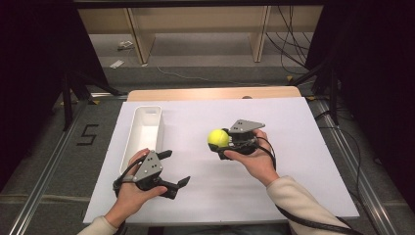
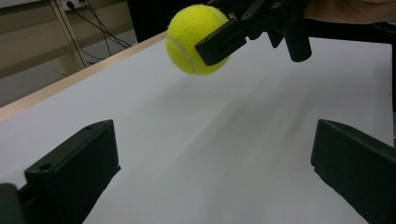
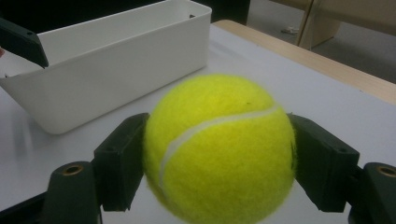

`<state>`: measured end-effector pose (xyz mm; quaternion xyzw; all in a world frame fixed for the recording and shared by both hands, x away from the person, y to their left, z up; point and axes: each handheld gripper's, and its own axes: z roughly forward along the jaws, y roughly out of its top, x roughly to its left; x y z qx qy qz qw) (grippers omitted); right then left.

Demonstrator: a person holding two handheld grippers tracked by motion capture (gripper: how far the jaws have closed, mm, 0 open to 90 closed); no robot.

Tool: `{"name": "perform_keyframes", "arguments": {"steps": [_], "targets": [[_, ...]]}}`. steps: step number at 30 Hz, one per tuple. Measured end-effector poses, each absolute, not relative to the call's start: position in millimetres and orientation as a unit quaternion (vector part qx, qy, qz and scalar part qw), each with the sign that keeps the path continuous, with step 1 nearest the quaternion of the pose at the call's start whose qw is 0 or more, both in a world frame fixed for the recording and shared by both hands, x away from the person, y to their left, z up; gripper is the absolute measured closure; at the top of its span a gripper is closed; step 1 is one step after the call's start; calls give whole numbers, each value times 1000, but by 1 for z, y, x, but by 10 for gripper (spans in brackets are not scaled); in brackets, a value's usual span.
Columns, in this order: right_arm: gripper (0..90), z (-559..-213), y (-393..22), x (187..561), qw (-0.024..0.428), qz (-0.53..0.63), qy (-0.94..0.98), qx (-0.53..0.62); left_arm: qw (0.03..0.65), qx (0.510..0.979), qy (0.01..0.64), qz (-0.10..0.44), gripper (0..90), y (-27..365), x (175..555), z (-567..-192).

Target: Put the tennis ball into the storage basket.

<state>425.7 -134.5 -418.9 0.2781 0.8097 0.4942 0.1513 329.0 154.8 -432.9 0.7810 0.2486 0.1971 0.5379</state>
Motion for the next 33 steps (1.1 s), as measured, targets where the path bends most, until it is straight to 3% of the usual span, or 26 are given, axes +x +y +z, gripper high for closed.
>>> {"name": "perform_keyframes", "arguments": {"steps": [33], "targets": [[262, -419, -119, 431, 146, 498, 811, 271, 537, 782, 248, 198, 4, 155, 329, -433]]}}
